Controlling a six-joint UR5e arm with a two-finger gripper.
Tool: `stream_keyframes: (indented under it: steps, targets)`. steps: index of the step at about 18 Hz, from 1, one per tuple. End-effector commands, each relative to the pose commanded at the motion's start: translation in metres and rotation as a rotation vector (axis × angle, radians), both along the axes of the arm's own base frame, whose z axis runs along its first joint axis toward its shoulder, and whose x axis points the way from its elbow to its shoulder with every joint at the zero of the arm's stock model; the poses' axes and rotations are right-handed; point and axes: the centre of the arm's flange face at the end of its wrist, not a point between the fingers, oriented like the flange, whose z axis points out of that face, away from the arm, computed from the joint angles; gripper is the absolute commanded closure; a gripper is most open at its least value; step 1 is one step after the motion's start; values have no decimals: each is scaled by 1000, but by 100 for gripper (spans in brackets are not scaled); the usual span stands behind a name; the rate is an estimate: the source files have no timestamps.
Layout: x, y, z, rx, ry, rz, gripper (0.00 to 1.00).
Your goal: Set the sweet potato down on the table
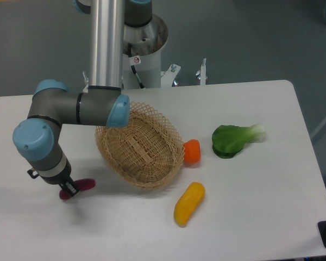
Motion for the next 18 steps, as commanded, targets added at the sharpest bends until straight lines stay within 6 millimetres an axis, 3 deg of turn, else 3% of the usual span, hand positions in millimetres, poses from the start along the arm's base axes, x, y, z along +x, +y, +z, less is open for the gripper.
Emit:
stream_keyframes:
  steps: [1, 5, 10, 14, 18]
  targets:
    - [-2, 0, 3, 5, 5, 2, 0]
    - [-11, -3, 28, 38, 22, 8, 0]
    - [-97, -32, 68, 88, 55, 102, 0]
    - [-167, -58, 76, 87, 74, 101, 0]
    - [-241, -98, 91, 90, 97, 131, 0]
